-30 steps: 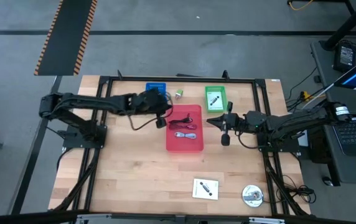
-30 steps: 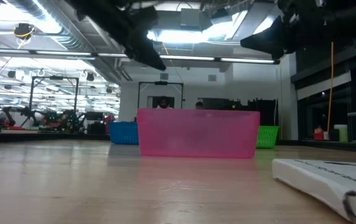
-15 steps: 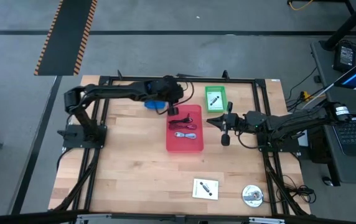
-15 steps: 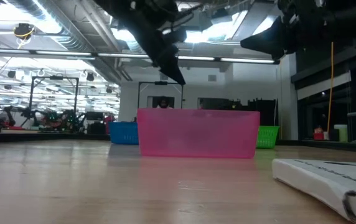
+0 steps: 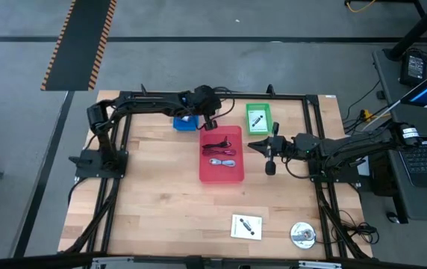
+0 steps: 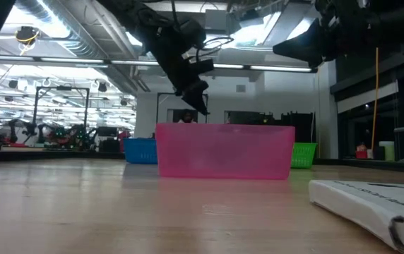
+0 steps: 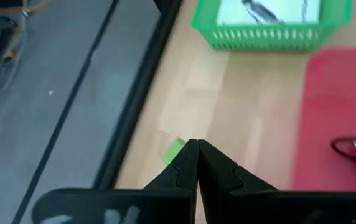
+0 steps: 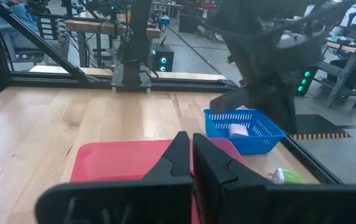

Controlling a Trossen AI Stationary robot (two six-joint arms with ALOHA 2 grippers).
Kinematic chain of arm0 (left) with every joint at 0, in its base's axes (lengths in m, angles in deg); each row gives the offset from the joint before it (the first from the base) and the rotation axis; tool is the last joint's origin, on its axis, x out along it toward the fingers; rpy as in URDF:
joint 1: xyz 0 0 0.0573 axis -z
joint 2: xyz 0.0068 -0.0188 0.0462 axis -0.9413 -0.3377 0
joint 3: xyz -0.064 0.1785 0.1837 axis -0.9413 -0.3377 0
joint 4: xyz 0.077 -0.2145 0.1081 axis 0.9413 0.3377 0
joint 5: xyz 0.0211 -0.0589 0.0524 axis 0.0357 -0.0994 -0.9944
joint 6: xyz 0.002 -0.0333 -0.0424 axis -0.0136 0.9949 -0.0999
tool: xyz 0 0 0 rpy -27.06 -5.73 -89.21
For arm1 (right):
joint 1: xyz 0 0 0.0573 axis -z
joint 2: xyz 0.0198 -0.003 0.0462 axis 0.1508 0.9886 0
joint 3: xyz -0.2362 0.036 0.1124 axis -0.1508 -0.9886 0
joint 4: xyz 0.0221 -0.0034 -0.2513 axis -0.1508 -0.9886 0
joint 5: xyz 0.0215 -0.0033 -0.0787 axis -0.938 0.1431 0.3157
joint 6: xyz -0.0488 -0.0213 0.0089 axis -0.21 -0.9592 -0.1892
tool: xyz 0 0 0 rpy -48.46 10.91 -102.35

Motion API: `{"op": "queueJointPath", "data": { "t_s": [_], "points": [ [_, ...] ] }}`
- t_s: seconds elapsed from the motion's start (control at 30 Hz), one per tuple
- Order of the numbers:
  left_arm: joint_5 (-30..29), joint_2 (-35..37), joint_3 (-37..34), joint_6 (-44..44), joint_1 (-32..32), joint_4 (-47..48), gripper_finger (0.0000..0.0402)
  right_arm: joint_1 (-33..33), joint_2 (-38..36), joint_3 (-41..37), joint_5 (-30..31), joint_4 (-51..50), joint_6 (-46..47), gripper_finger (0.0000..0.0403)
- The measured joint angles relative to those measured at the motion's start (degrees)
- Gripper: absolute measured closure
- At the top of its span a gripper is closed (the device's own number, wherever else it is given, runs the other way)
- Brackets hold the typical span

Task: Pick and place items into bin
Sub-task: Put the green charger adapter into the blue bin

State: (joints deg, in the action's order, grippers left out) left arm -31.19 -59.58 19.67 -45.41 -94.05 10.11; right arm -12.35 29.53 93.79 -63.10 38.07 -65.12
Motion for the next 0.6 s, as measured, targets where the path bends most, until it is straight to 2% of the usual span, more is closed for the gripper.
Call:
{"op": "queueJointPath", "data": {
  "t_s": [0.23, 0.47, 0.6],
  "points": [
    [0.0, 0.4, 0.1, 1.9, -0.9, -4.8, 0.0380, 0.0, 0.0, 0.0, 0.0, 0.0, 0.0, 0.0402],
    [-0.7, 0.4, 0.0, 2.2, -1.0, -4.7, 0.0316, 0.0, 0.0, 0.0, 0.0, 0.0, 0.1, 0.0402],
    [-4.0, 0.4, 0.0, 2.2, 0.1, -4.7, 0.0275, 0.0, 0.0, 0.0, 0.0, 0.0, 0.0, 0.0402]
  ]
}}
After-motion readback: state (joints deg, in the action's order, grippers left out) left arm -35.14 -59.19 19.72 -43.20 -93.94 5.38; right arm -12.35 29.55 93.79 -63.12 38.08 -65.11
